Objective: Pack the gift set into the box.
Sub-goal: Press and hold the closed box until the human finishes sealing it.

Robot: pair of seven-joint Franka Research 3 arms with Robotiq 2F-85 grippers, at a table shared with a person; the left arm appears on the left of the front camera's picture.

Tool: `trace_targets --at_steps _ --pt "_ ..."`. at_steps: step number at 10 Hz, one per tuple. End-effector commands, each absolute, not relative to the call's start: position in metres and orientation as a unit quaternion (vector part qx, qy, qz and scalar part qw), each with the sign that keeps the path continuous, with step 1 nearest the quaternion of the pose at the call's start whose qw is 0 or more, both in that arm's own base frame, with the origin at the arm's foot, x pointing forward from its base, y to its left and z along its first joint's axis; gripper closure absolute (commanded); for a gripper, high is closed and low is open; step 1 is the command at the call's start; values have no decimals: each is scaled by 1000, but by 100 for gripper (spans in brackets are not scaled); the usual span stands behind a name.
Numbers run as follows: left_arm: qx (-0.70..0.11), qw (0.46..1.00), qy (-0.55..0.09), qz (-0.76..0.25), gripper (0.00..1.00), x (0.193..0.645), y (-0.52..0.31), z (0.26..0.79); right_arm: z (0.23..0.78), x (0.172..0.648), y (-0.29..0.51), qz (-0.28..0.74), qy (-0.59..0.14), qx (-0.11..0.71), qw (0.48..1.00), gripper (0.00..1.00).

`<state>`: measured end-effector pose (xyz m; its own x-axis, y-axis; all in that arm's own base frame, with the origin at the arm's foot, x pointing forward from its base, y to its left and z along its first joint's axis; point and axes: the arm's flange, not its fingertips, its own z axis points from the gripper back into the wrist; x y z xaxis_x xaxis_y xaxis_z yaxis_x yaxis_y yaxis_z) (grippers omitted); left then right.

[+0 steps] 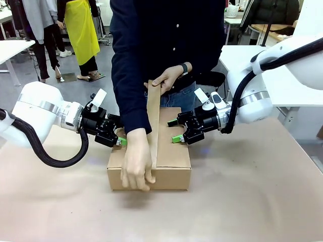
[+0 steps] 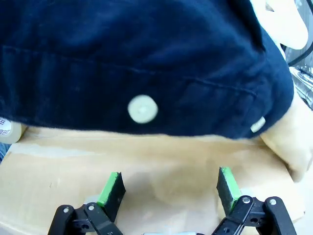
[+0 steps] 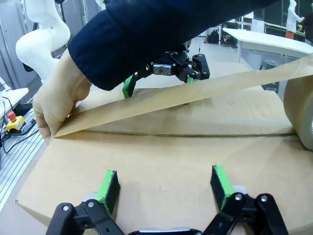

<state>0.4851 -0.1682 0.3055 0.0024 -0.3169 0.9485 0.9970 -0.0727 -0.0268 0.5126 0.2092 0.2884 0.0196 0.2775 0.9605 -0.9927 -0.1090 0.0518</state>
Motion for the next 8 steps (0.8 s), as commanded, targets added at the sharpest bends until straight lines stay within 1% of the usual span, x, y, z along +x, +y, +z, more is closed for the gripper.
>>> trace_targets --at_steps 1,8 --pt "-433 561 -389 -589 0 483 -166 304 287 511 209 582 -384 461 549 0" --pt "-433 561 -389 -589 0 483 -166 304 287 511 209 582 -384 461 549 0"
